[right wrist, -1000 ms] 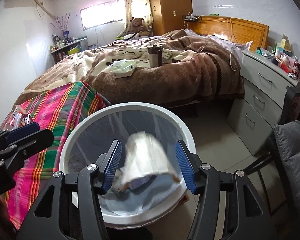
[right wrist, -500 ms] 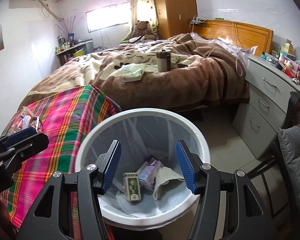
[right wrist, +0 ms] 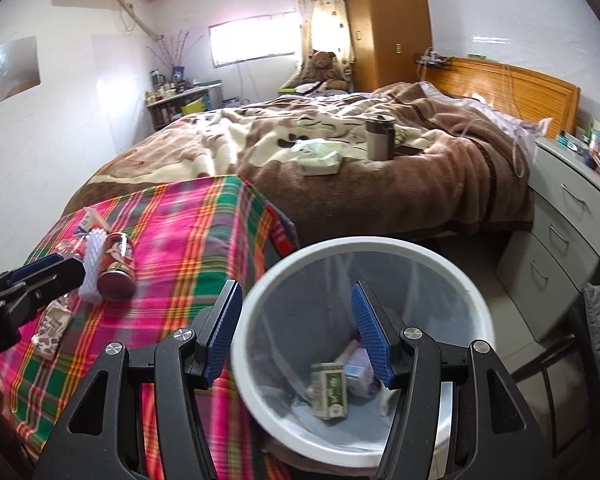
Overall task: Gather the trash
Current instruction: 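Reach the right gripper to the red cartoon can while the left approaches the bottle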
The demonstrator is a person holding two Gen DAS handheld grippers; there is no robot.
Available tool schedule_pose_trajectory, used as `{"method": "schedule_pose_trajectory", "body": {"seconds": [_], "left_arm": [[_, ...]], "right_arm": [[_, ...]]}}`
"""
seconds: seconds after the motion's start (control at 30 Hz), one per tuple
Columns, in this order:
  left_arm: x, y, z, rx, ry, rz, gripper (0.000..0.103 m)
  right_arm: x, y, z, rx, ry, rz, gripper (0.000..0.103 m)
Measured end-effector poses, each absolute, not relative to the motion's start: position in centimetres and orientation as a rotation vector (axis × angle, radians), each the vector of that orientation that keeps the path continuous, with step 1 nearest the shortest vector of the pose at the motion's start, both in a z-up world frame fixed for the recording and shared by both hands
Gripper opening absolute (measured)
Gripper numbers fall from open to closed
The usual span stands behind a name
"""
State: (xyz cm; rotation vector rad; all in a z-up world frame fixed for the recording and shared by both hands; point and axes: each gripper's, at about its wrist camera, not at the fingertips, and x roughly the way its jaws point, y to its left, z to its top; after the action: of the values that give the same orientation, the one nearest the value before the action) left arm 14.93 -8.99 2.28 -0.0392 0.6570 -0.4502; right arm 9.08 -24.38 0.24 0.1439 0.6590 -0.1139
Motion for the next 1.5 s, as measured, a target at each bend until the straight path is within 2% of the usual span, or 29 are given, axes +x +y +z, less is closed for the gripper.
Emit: {"method": "schedule_pose_trajectory", "body": {"seconds": [0.6,0.7,0.9,1.0,1.5], "left_arm": [[19.1,2.2,1.0,-0.078,0.684,-0.220,0.056],[19.9,3.6,0.6,-0.078,0.693,-0.199,0.057],[22.1,6.4,-0.7,-0.106,0.736,-0.156,0.058],[23.2,6.9,-1.2,-0.105,0.757,-0.164,0.061],[27.7,6.2,-3.5,-0.098,0.871,-0.217,0.061]], "right_arm": [[13.6,-16.8,0.1,0.070,0.690,0.083,0.060],[14.7,-15.5,0.0,0.053,0.698,0.116,0.066],[16.8,-12.9,-0.4,0.037,0.723,0.166,0.067],[17.7,-11.8,-0.7,0.011,0.740,0.184,0.067],[21.4,-9.5,-2.9,0.017,0.901,0.285,0.067]]}}
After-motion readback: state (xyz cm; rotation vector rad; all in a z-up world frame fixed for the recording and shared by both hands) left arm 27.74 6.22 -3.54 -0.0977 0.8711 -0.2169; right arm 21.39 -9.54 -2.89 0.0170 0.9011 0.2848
